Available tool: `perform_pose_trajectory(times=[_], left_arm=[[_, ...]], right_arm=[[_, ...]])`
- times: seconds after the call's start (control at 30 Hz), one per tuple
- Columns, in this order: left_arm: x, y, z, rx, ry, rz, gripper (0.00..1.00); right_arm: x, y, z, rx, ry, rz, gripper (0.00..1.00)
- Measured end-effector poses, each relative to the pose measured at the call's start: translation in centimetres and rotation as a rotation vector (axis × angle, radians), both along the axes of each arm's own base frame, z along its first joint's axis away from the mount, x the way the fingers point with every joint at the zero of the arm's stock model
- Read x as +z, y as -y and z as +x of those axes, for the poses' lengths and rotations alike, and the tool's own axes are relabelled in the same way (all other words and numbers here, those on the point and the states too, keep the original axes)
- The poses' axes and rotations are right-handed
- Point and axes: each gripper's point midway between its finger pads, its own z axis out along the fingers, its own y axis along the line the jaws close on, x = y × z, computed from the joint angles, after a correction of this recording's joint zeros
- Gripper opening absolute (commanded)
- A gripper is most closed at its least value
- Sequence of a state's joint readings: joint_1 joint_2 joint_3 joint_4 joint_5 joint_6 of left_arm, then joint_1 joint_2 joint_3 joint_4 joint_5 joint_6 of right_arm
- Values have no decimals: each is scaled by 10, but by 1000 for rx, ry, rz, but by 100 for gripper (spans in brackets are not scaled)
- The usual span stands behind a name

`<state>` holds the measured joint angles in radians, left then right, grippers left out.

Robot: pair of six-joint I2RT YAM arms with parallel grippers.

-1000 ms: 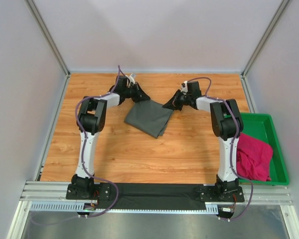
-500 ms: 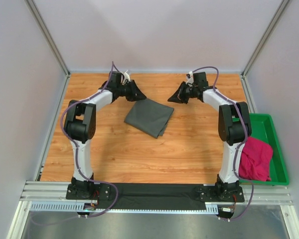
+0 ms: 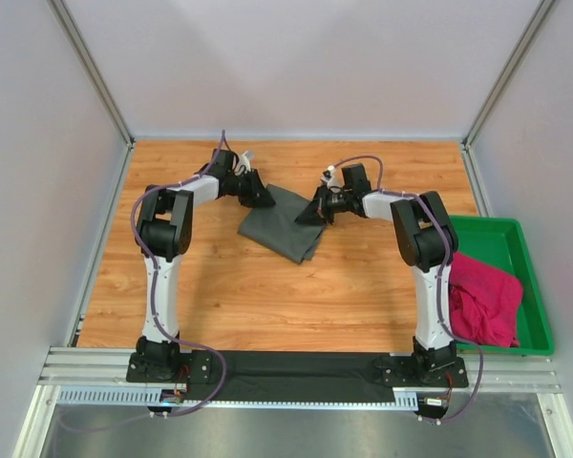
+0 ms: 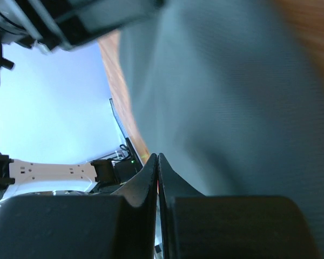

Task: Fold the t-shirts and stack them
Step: Fold the tshirt, then neatly place the folded tshirt to the corner

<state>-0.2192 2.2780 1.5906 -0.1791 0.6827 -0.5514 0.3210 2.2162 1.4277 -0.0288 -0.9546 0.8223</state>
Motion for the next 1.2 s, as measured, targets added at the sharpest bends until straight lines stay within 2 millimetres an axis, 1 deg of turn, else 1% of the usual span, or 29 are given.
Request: perform_pose_trajectory(times=[0.03,0.1,0.17,0.23,0.33,0.37,0.4,0.43,0.47,0.57,0.63,0.67,0.7,0.73,0.8,0.83,0.87,0.93,1.0,1.07,1.13,1.2], left_arm=[[-2,1,3,-11,-9,-23,25],[3,2,13,-12,13,-37,25],[8,1,21,-8,39,-43,25],[9,1,24,-4,48,-45,25],[6,0,22,-2,41,-44,26],[5,0,20,-1,34,-43,30],[4,-1,17,-1,27,-41,32],[5,-2,13,0,17,-39,38],[7,-3,9,1,11,-32,40],[26,-11,-6,19,6,8,47],[52,-17,-16,30,38,48,48],[69,-19,-22,32,68,69,48],[87,-20,-27,35,105,90,48],[105,-19,-32,36,149,112,48],[139,-13,-52,25,233,148,49],[153,-7,-65,14,269,157,49],[163,-2,-78,6,293,161,49],[176,7,-110,-23,314,160,48],[175,8,-140,-39,299,163,48],[163,-1,-165,-28,258,183,48],[152,-12,-185,-8,211,209,48],[147,-22,-201,13,193,223,48]], right_arm=[[-7,6,-1,-12,-19,7,0],[-18,22,2,-46,-47,23,0],[-25,38,6,-77,-59,39,1],[-27,53,11,-105,-61,55,0],[-29,73,14,-136,-62,68,1],[-30,79,13,-144,-67,67,3],[-29,83,12,-150,-70,63,6],[-28,89,9,-159,-76,53,14],[-26,92,6,-163,-79,44,21],[-10,102,-5,-181,-65,-31,46],[8,106,-12,-195,-9,-89,51],[18,107,-14,-204,31,-113,56],[27,107,-18,-211,64,-133,57],[34,106,-21,-218,91,-148,60],[39,103,-25,-228,120,-173,63],[37,101,-26,-233,125,-188,66],[32,97,-28,-236,119,-204,66],[19,93,-30,-240,103,-236,67],[4,89,-31,-247,81,-271,67],[-7,85,-30,-257,73,-301,67],[-14,80,-25,-268,89,-315,66],[-19,77,-18,-279,96,-321,65]])
